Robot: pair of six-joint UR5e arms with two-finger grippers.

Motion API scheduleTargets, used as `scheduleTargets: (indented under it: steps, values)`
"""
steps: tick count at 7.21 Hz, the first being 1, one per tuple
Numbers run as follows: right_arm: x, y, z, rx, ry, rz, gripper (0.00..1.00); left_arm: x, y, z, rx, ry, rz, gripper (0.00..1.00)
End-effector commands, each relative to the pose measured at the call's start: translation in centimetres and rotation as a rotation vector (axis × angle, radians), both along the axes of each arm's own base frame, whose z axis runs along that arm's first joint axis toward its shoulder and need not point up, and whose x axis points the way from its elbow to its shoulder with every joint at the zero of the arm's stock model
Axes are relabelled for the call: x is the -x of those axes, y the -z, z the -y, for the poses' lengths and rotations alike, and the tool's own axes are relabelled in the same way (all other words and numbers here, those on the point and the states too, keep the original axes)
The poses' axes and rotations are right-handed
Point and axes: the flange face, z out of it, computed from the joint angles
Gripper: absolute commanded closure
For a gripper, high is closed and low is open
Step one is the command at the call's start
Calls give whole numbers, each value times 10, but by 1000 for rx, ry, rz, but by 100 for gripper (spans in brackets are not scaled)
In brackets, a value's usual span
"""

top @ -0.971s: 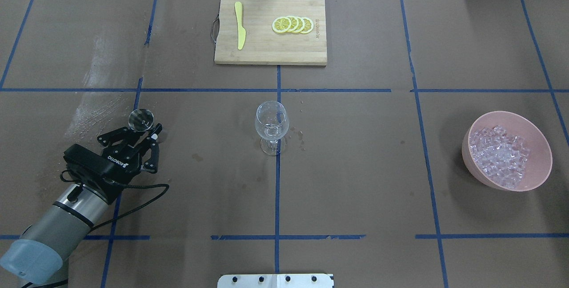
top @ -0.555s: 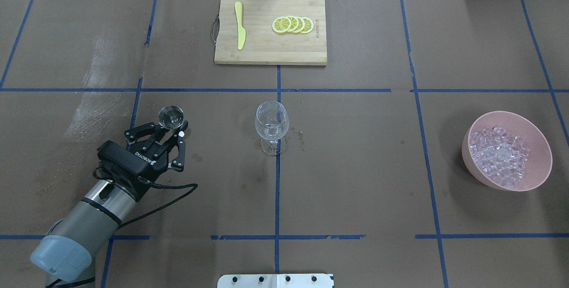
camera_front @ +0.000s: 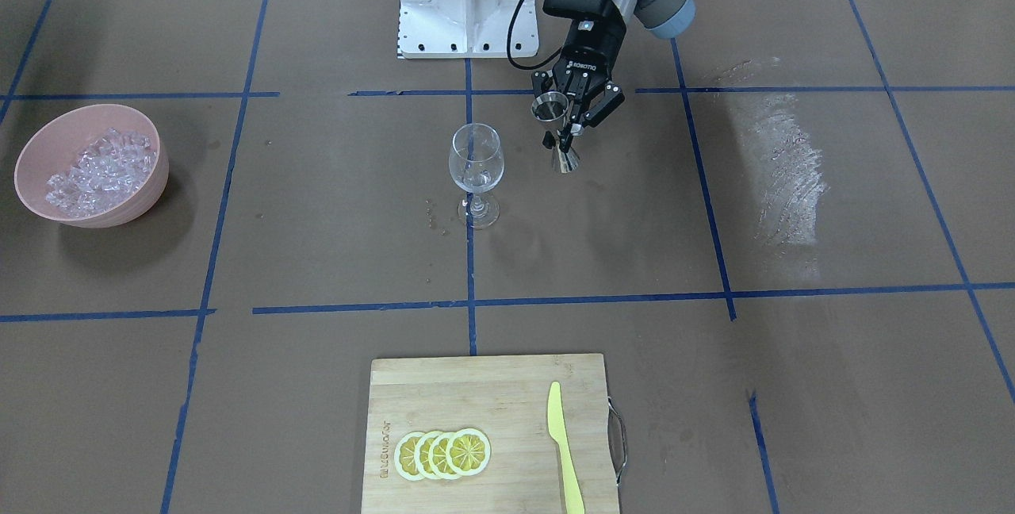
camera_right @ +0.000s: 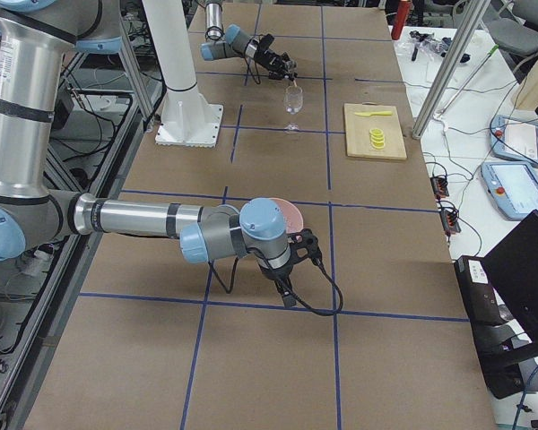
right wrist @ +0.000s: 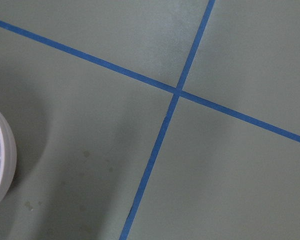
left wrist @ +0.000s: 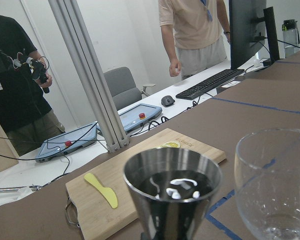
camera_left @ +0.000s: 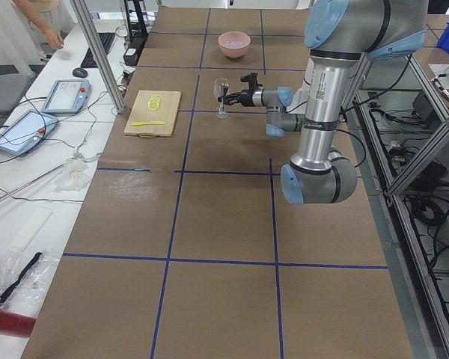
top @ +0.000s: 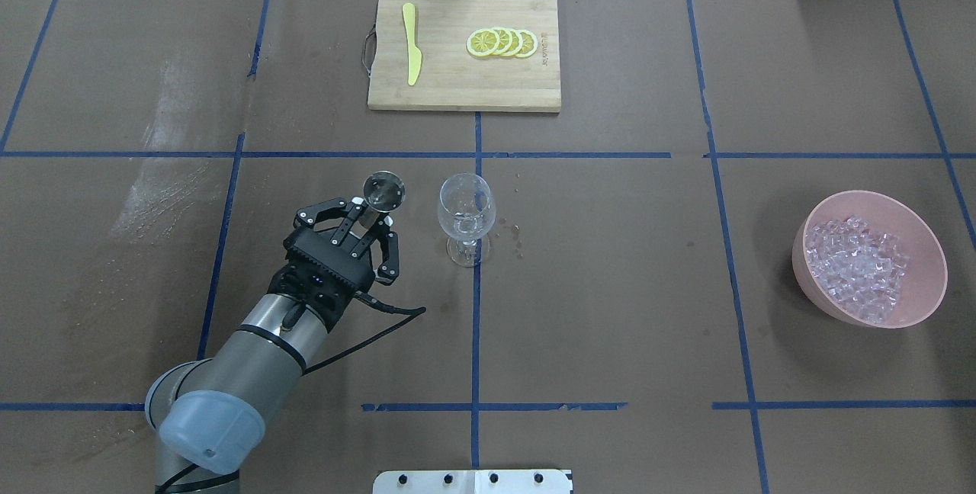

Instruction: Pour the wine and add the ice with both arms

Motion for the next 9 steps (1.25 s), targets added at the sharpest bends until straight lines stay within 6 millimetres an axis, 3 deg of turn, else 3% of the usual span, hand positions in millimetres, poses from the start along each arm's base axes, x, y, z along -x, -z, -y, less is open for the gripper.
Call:
scheduleTargets:
  steps: [1, 4, 9]
  values:
    - [-2, -2, -1, 3, -4, 0, 0, -11, 24, 4, 14, 3, 85, 100]
    - [-4, -6, -6, 14, -9, 0, 0, -12, 46, 24, -11, 34, 199, 100]
    - [-3, -10, -9, 23, -8, 3, 0, -8, 45, 28, -186, 108, 586, 100]
